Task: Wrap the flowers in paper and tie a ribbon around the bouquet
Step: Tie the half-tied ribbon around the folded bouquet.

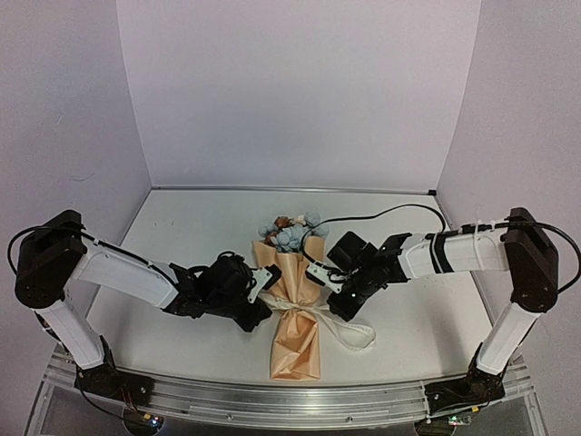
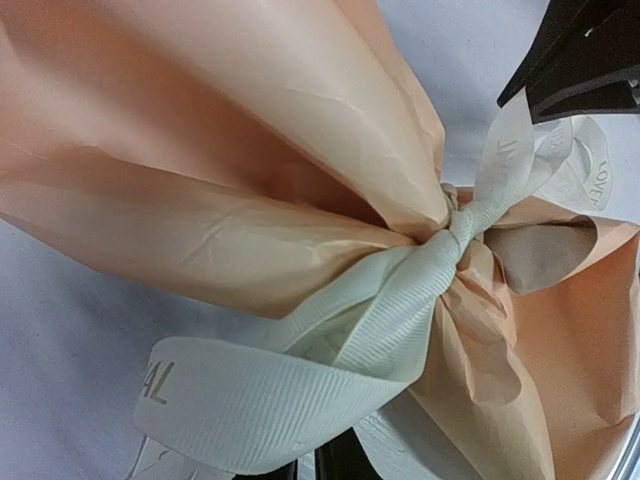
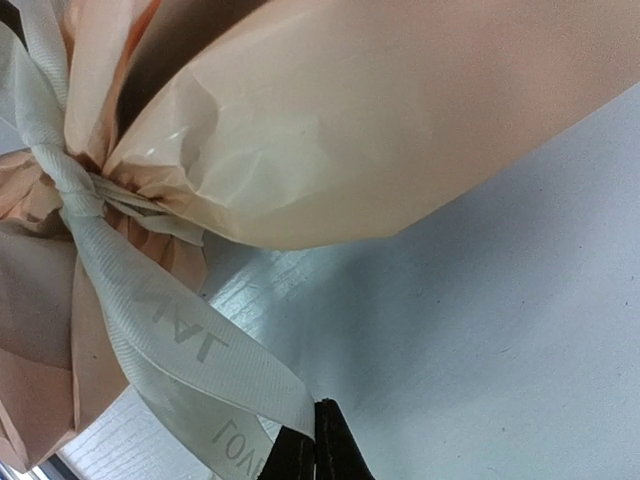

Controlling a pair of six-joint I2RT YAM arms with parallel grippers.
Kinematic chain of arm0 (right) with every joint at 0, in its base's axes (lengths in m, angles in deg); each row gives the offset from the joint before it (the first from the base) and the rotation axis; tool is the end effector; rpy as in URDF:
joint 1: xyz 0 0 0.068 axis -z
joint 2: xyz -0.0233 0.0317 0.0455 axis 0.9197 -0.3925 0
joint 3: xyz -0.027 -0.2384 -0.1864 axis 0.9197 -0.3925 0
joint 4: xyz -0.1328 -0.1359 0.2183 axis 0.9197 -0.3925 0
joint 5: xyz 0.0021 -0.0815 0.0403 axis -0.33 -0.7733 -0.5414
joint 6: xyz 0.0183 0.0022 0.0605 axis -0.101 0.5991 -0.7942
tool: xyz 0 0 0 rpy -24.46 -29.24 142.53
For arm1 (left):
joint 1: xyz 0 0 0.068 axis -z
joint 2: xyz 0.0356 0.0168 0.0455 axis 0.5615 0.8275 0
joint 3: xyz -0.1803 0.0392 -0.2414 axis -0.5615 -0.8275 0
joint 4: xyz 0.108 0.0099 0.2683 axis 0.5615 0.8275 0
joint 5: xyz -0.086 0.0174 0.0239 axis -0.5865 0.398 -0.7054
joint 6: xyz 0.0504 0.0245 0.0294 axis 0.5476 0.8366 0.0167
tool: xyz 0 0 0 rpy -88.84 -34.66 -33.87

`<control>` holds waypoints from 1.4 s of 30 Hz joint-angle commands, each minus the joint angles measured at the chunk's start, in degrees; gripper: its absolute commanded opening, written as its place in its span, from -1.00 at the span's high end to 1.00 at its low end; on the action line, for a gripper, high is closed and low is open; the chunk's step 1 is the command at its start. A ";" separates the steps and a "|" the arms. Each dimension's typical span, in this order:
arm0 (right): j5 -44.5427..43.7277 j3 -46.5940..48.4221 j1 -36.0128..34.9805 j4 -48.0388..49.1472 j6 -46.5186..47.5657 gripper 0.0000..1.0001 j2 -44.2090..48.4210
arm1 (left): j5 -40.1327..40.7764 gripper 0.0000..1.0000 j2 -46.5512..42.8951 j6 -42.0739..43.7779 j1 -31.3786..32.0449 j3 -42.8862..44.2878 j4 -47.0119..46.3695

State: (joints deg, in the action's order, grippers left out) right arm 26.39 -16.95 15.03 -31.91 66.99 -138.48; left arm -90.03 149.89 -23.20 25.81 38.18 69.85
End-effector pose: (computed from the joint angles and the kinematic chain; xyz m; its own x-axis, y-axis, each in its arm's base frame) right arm 0.2255 0.2971 0.1702 -0.5070 -0.7438 -0.4357 -0.8462 0.5257 0.0873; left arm 0.1739 -0.3030 0.1418 -0.5514 0.5046 -0.6643 0.7695 0.6153 -0.1713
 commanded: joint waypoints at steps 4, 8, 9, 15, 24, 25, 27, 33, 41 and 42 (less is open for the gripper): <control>-4.97 1.45 -0.31 -2.08 -1.70 1.00 1.29 | 0.77 0.99 -2.56 -2.95 0.24 -2.56 -4.29; -5.27 0.57 -0.32 -2.31 -2.39 1.00 1.67 | 0.57 0.99 -3.78 -4.03 0.23 -4.37 -4.93; -5.57 0.31 -0.31 -2.32 -2.59 1.00 1.83 | 0.50 1.00 -3.93 -4.26 0.22 -4.62 -4.99; -7.09 -1.40 -0.28 -2.56 -2.85 1.00 2.86 | 0.22 1.00 -4.98 -5.31 0.24 -5.91 -5.19; -7.24 -3.38 -0.26 -2.69 -3.06 1.00 3.83 | 0.14 1.00 -5.46 -5.55 0.24 -6.63 -5.07; -7.24 -3.51 -0.24 -2.69 -3.07 1.00 3.88 | 0.14 1.00 -5.41 -5.55 0.24 -6.68 -5.08; -7.24 -3.57 -0.26 -2.73 -4.44 1.00 3.92 | 0.03 1.00 -5.35 -5.68 0.24 -6.69 -5.30; -4.89 -2.87 -0.30 -3.81 -7.23 1.00 3.60 | -0.10 1.00 -5.31 -5.86 0.24 -6.75 -5.12; -1.17 3.81 -4.29 -4.54 -13.72 1.00 -1.62 | 0.85 0.93 -6.95 -7.07 0.15 -7.55 -5.12; -0.64 5.03 -4.66 -4.43 -14.52 1.00 -2.76 | 1.16 0.92 -7.14 -7.17 0.15 -7.64 -5.06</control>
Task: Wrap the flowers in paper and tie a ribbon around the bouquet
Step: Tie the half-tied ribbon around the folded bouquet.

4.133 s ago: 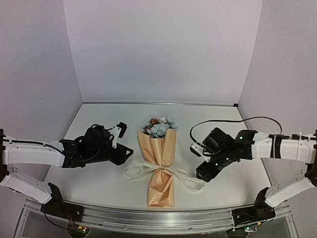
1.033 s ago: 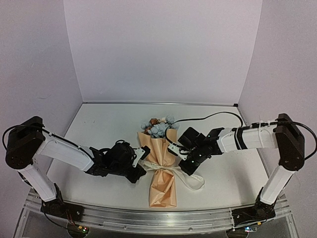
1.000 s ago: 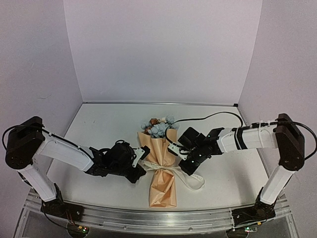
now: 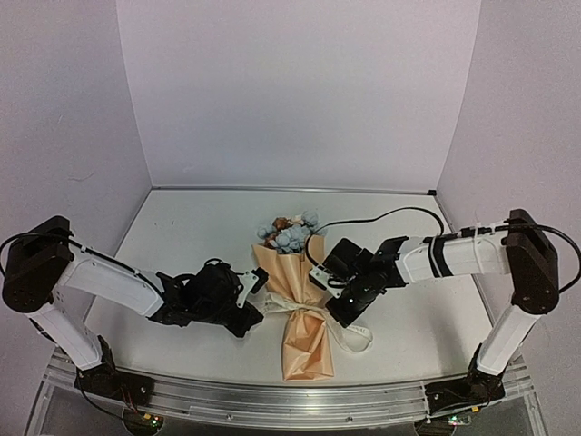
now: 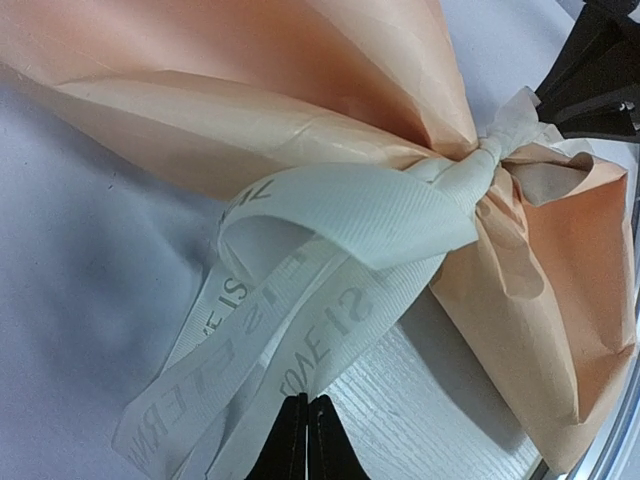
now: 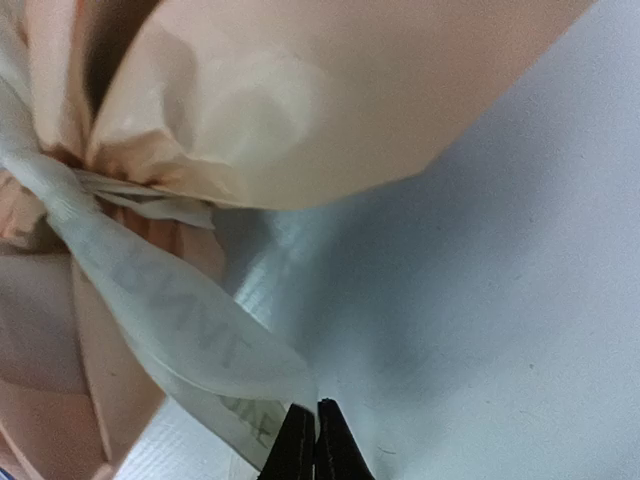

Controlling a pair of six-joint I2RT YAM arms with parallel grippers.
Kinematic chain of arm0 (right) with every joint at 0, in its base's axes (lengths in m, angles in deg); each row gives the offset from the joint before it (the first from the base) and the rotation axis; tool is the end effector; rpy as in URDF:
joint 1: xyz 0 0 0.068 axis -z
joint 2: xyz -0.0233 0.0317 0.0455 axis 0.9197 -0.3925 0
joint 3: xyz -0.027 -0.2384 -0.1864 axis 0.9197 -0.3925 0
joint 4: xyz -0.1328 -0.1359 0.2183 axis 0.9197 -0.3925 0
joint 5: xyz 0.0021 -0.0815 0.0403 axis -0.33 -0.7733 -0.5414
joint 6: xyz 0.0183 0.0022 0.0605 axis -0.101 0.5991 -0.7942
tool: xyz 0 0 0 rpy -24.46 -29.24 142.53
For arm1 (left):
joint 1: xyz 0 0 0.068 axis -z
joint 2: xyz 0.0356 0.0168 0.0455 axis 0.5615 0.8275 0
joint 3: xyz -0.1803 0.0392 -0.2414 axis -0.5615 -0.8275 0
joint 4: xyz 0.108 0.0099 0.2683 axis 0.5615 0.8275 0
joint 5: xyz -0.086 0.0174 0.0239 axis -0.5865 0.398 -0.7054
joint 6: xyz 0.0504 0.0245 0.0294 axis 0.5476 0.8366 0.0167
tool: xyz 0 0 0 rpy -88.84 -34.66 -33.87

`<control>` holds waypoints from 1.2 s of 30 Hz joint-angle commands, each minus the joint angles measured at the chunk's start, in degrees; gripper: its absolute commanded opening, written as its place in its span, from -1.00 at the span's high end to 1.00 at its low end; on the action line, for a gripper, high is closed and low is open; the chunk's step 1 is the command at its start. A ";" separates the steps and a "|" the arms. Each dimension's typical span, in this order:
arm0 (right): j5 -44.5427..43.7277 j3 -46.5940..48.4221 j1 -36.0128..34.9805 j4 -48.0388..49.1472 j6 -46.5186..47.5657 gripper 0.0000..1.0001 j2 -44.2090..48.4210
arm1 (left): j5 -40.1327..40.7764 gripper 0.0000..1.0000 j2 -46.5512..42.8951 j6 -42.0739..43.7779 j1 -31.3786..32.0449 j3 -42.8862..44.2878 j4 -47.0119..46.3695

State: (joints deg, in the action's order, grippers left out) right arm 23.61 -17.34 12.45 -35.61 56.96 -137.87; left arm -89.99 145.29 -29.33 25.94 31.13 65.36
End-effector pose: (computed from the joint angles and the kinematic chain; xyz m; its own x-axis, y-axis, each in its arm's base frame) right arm 0.2084 0.2980 0.1685 -0.6300 -0.6864 -0.3633 -0.7612 0.6383 0.1141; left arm 0.1591 -0.2788 0.1369 -0.6177 0.4171 -0.6667 0.7118 0.6569 -0.2485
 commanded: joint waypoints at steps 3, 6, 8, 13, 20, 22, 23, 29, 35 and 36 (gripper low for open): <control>3.33 9.40 -3.00 -0.01 -6.89 1.00 -6.26 | 3.03 0.91 -3.25 -1.59 0.01 -0.93 -0.33; 4.37 11.97 -3.43 0.41 -8.86 1.00 -8.07 | 3.80 0.88 -4.17 -2.09 0.02 -1.75 -0.54; 4.33 12.63 -3.46 0.54 -9.53 1.00 -8.41 | 4.12 0.83 -4.86 -2.25 0.02 -2.31 -0.69; 2.57 10.14 -3.41 0.47 -8.53 1.00 -6.26 | 5.28 0.51 -6.67 -2.21 -0.02 -2.34 -0.10; -0.42 6.97 -3.43 -0.26 -7.38 1.00 -2.37 | 6.88 0.15 -10.34 -0.77 0.02 -0.37 3.54; -1.36 6.63 -3.41 -1.07 -7.28 1.00 -1.65 | 6.93 0.11 -11.82 -0.13 0.02 0.56 5.13; -1.77 6.45 -3.36 -1.26 -7.27 1.00 -1.42 | 6.84 0.10 -12.63 0.22 0.01 1.03 5.77; -2.79 6.42 -3.29 -1.83 -7.35 1.00 -1.02 | 4.07 0.04 -13.81 2.70 0.02 4.91 8.75; -5.53 6.19 -2.61 -2.60 -10.25 1.00 -0.48 | 2.01 0.04 -7.84 4.70 0.74 11.02 8.83; -5.31 6.01 -2.35 -2.57 -10.93 1.00 -0.41 | 2.34 0.04 -6.68 5.36 0.94 12.12 8.83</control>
State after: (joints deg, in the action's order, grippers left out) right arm 21.19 -10.44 9.22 -37.14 48.84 -140.99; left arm -86.52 134.79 -27.05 26.10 37.93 73.35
